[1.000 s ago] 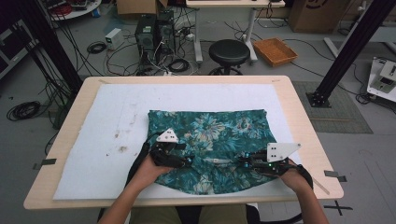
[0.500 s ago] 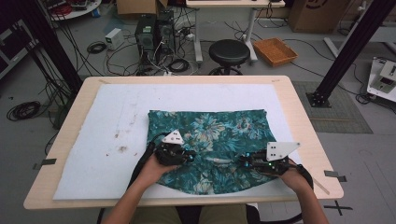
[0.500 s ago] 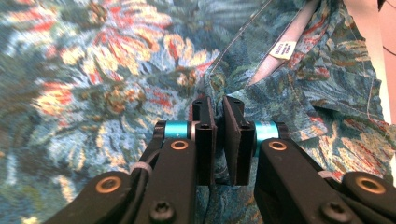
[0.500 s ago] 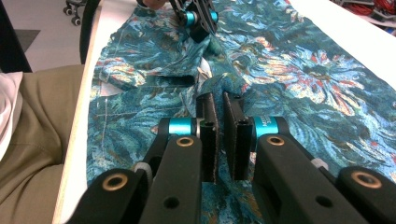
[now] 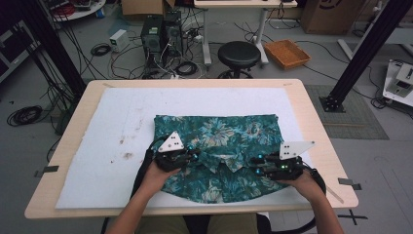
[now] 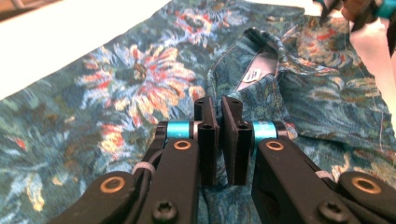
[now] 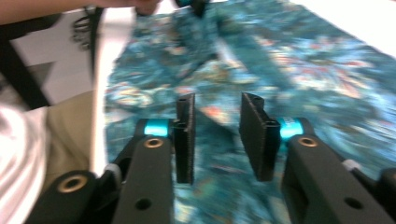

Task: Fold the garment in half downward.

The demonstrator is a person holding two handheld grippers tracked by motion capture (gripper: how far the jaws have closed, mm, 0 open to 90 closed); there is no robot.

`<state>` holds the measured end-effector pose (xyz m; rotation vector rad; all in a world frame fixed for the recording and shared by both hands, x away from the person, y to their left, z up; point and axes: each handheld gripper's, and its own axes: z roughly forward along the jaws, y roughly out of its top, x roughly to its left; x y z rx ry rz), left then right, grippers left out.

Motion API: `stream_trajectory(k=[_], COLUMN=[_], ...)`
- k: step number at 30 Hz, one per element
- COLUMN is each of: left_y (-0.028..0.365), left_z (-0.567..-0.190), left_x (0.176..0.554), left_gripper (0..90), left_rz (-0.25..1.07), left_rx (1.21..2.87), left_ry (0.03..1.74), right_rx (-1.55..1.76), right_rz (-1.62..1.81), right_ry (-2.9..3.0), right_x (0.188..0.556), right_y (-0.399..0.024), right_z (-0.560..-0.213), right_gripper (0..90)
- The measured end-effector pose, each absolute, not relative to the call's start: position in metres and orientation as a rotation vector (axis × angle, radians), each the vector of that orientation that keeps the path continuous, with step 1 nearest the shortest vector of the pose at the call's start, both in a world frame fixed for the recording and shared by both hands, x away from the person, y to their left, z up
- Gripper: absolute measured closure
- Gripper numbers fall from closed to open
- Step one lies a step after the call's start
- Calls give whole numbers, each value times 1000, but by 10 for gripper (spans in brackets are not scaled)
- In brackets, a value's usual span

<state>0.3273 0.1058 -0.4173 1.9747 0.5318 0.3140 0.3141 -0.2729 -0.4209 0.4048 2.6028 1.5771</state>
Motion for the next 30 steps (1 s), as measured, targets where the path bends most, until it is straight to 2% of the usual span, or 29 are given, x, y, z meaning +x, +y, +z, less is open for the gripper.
stream_trajectory(k=[10, 22, 30], left_y=[104, 103, 99], left_z=[-410, -409, -416], left_x=[320, 315, 306], left_gripper=[850, 850, 849], left_rz=[340, 318, 288], left_rx=[1977, 1975, 2046], left_ry=[466, 415, 352], right_rx=[496, 619, 689], right_rz=[1299, 1127, 1132], right_ry=[2702, 2643, 2610], right_x=[322, 329, 330], right_y=[-216, -193, -199], right_z=[-434, -446, -445], right_gripper=[804, 791, 695])
